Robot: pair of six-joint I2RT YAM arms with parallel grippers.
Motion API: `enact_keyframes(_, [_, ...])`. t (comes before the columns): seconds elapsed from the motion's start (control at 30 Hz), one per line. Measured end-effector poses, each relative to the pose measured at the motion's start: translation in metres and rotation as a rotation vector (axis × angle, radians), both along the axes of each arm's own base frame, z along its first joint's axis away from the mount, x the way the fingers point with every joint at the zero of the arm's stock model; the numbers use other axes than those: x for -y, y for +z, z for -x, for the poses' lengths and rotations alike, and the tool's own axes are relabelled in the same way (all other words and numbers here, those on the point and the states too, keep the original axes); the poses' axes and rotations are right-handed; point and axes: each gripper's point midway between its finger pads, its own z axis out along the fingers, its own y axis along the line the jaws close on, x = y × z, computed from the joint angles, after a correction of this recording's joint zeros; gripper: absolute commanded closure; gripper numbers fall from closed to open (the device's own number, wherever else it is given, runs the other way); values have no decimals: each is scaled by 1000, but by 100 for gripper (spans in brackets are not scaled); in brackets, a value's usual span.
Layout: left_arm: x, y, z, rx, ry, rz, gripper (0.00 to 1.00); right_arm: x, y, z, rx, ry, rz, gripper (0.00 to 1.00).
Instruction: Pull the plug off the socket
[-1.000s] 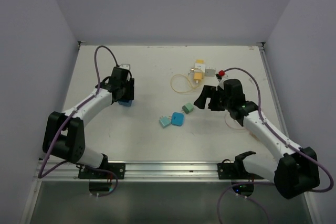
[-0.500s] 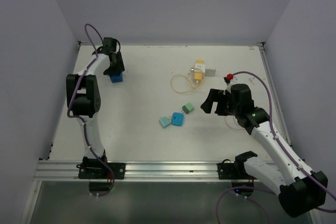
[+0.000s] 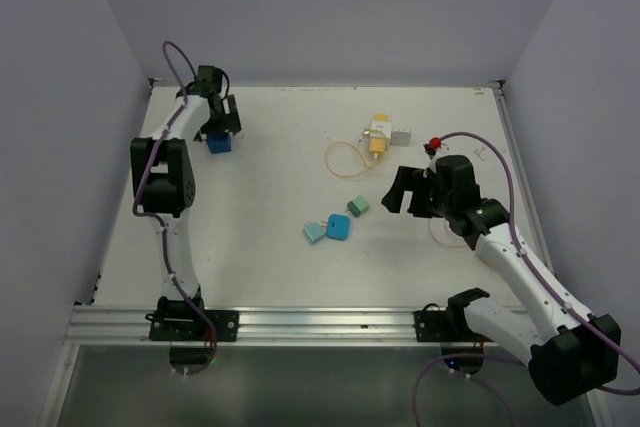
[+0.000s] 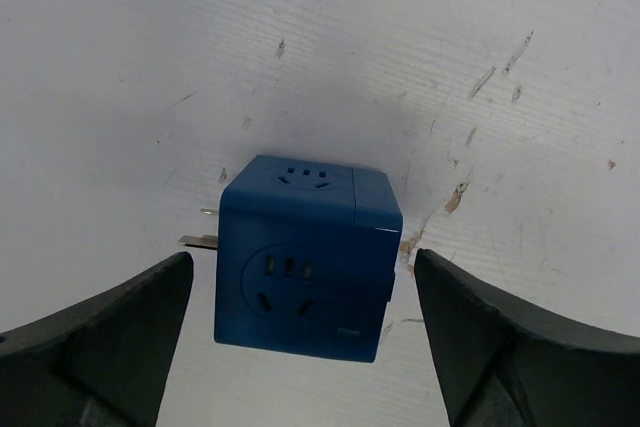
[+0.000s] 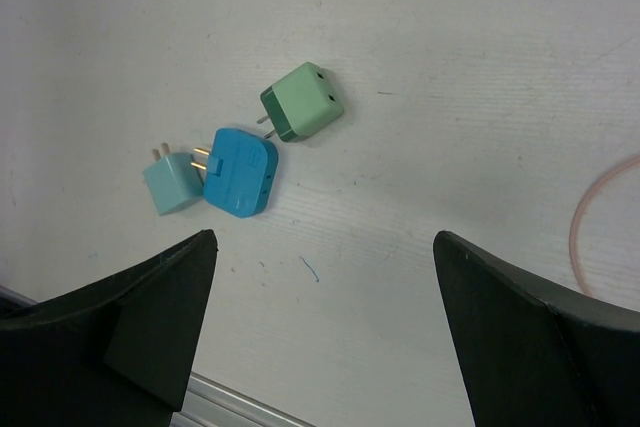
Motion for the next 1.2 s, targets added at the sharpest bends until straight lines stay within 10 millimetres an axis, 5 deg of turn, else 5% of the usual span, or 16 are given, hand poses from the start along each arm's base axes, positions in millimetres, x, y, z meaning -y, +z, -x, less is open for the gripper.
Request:
enact_keyframes(0.23, [4, 30, 13, 30, -7, 22, 1, 2, 16, -11, 29, -29, 10, 7])
enact_keyframes(0.47, [15, 122, 57, 229, -52, 88, 2, 31, 19, -18, 12, -188, 110, 4])
enact_keyframes(0.6, [26, 152, 99, 354, -103, 144, 2, 57, 13, -14, -20, -322, 193, 1])
enact_keyframes(0.7, [35, 144, 129, 375, -137, 174, 2, 80, 9, -10, -52, -442, 265, 1])
enact_keyframes(0.93, [56, 81, 187, 311, -207, 221, 2, 147, -9, 10, -179, -751, 417, 1])
enact_keyframes(1.2, [81, 56, 202, 330, -294, 236, 2, 216, -19, 39, -302, -1092, 417, 1])
